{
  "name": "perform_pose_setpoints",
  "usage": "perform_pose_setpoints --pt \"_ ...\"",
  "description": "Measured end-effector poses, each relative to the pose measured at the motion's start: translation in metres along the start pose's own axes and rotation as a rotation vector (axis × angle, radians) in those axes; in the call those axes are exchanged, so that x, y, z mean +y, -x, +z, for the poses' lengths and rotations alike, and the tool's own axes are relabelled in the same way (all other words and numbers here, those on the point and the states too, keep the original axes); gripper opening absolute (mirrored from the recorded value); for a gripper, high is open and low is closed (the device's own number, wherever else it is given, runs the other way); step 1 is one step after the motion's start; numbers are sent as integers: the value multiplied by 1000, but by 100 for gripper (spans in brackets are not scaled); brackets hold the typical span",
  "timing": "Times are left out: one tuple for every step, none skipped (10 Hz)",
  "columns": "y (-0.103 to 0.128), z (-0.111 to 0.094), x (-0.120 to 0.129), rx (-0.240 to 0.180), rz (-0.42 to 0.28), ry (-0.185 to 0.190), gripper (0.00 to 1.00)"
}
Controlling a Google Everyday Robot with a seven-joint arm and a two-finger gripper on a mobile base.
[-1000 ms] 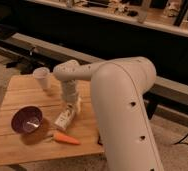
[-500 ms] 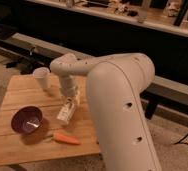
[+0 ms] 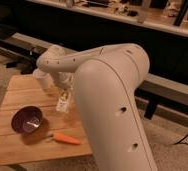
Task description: Stand the bottle upright
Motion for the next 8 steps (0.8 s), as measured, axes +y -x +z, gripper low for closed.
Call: perform_pose_setpoints --pt "8 -13 5 -90 -16 -17 0" --pt "13 -21 8 -143 -26 -27 0" --pt "16 -20 6 -162 -28 -36 0" --pt "22 -21 2 -181 -29 -42 0" --pt "22 -21 3 -183 -30 -43 0" --pt "22 -22 2 -186 -30 -43 0" --pt "22 -22 4 -185 -33 -43 0" --pt "22 -22 4 -186 -32 -43 0"
